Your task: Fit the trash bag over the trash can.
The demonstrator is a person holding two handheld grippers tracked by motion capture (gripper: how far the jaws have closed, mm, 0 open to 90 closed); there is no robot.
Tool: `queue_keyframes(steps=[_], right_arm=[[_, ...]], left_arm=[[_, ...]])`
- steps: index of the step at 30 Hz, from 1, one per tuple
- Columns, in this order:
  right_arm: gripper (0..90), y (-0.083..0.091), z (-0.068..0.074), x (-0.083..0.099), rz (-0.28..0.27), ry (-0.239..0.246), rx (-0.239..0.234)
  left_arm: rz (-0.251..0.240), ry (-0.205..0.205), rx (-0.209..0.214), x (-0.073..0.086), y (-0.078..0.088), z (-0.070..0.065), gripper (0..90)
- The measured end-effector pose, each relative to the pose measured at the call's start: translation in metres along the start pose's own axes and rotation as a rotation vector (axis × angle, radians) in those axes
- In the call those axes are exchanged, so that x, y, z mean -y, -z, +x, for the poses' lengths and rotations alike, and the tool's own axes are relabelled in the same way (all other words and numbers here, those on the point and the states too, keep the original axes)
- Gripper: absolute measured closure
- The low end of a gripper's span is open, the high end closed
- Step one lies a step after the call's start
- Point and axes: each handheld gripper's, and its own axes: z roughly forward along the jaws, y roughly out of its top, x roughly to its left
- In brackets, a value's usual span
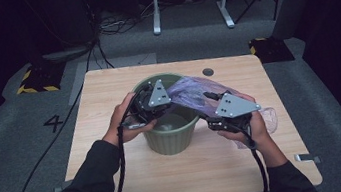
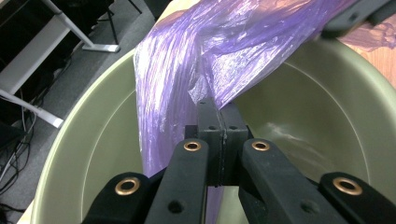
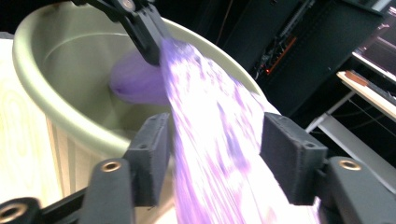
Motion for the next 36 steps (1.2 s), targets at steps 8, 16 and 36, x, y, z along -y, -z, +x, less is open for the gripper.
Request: queue_keyframes(steps=[8, 16, 36], right_arm=[[40.6, 0.023, -0.004, 0.014, 0.042, -0.009, 0.036], [37.0, 0.037, -0.006, 0.037, 0.105, -0.049, 0.097], [87.9, 0.047, -0.006, 0.066, 0.054, -0.068, 0.161]], left_arm=[[-0.015, 0.043, -0.001, 0.01, 0.004, 0.008, 89.9], [-0.02, 0.069, -0.003, 0.02, 0.008, 0.013, 89.9], [-0.069, 0.11, 0.008, 0.035, 0.015, 0.016, 74.6]])
